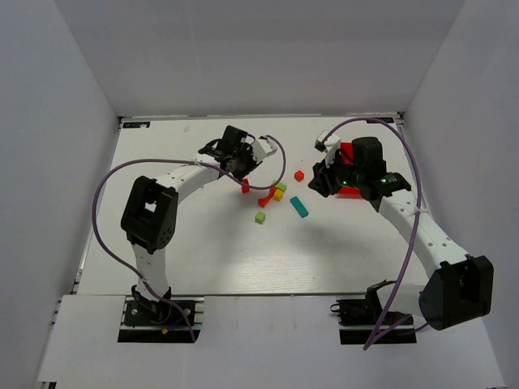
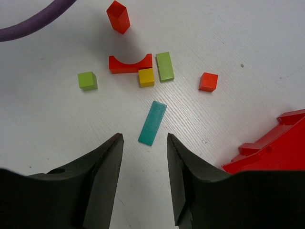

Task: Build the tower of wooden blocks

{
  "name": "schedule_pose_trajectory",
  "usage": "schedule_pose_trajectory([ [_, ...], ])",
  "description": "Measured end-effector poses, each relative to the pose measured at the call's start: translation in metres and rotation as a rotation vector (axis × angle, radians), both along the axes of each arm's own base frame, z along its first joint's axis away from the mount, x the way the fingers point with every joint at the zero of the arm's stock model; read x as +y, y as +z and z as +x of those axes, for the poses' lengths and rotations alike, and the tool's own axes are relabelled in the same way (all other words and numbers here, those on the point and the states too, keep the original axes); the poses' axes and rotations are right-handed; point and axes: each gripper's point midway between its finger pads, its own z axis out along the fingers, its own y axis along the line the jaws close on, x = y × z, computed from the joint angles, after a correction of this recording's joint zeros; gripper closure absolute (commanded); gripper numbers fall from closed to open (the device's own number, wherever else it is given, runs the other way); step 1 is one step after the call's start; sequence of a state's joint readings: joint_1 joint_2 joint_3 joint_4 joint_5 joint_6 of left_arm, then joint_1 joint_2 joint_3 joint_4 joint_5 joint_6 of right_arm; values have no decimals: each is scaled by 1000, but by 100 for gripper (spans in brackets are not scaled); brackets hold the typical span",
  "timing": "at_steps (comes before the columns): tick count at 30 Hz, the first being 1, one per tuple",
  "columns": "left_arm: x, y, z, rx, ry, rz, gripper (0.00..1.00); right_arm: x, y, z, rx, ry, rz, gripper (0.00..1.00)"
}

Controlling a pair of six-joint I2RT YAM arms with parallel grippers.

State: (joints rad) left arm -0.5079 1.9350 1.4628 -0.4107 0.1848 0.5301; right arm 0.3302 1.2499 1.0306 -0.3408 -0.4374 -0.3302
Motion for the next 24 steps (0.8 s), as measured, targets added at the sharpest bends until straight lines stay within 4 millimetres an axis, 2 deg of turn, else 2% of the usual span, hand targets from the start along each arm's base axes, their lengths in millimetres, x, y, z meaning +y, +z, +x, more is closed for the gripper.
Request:
schedule_pose_trajectory([
  [8,7,4,10,-41,47,23,100,0,0,0,0,1,0,52],
  [24,9,-13,9,-8,54,52,100,0,0,0,-2,5,1,52],
])
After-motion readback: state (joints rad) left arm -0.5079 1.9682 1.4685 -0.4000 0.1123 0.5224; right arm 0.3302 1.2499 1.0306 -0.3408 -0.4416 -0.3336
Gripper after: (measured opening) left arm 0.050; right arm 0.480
